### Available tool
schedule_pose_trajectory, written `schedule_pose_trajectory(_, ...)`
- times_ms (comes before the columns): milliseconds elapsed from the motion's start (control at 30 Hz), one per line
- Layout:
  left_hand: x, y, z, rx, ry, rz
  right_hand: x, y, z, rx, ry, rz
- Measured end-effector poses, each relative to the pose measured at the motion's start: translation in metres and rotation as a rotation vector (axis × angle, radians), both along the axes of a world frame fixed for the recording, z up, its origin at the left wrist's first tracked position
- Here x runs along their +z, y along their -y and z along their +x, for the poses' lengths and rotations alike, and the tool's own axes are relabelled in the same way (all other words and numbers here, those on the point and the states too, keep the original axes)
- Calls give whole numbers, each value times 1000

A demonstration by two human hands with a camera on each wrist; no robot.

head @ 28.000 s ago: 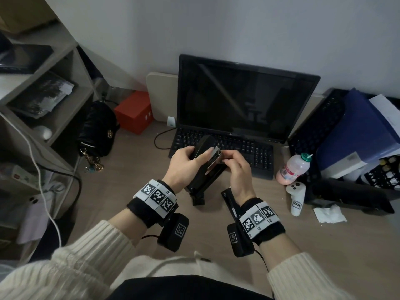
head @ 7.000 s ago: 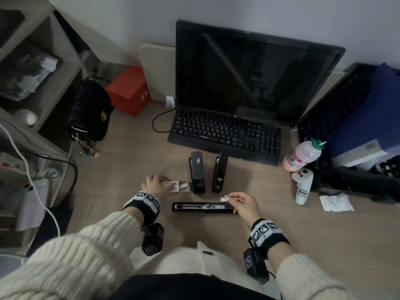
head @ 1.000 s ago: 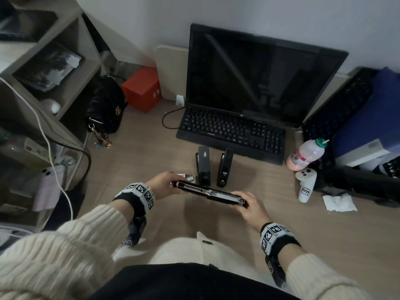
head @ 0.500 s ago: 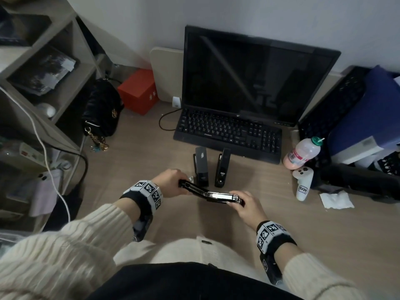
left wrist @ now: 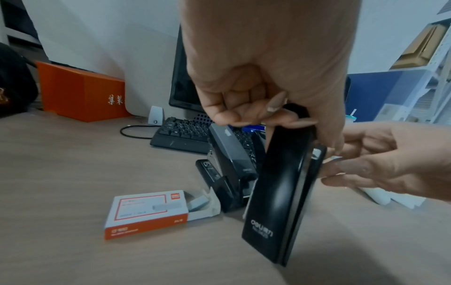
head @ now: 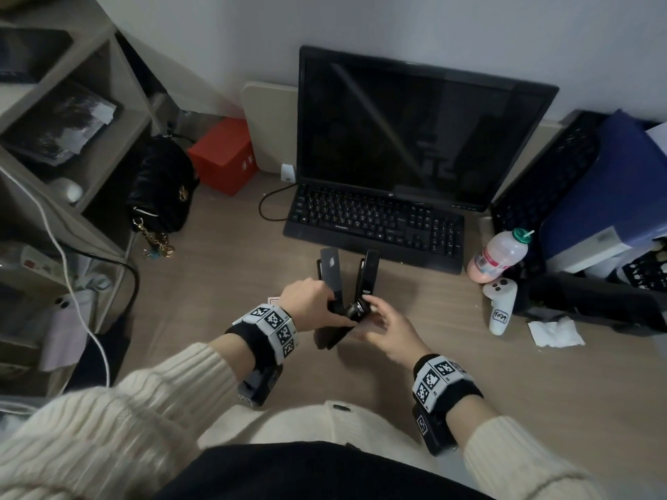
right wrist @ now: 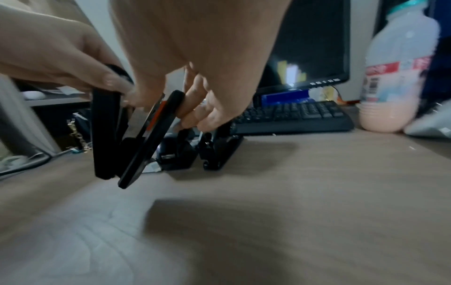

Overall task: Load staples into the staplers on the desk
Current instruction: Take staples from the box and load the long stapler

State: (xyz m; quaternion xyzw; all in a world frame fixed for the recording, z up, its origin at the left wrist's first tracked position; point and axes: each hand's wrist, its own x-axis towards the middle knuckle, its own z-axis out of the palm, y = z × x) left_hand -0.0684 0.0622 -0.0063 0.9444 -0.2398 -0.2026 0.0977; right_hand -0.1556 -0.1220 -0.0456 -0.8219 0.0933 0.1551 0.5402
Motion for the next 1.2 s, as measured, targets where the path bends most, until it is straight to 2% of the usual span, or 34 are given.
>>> schedule_pose_trajectory(233,12,17,-7,136,-16,13,7,-18,6,7,-89,112)
schedule_pose_trajectory(400,15,25,-11,58,93,93,2,-27,11,-121,-74,280)
schedule_pose_trajectory(567,10,20,-10,52,52,63,-5,-20,7,-154,-87,269)
schedule_pose_trajectory(733,4,10,-8,95,23,-4,-4,1,3,-180,-58,134)
schedule_pose_trajectory(967,-8,1,-1,185,-86,-59,-13,21,3,-333,-102,177)
schedule_pose_trajectory(1200,-21,-4,11,228,-160,-66,-18,43,6,-417,-115,82)
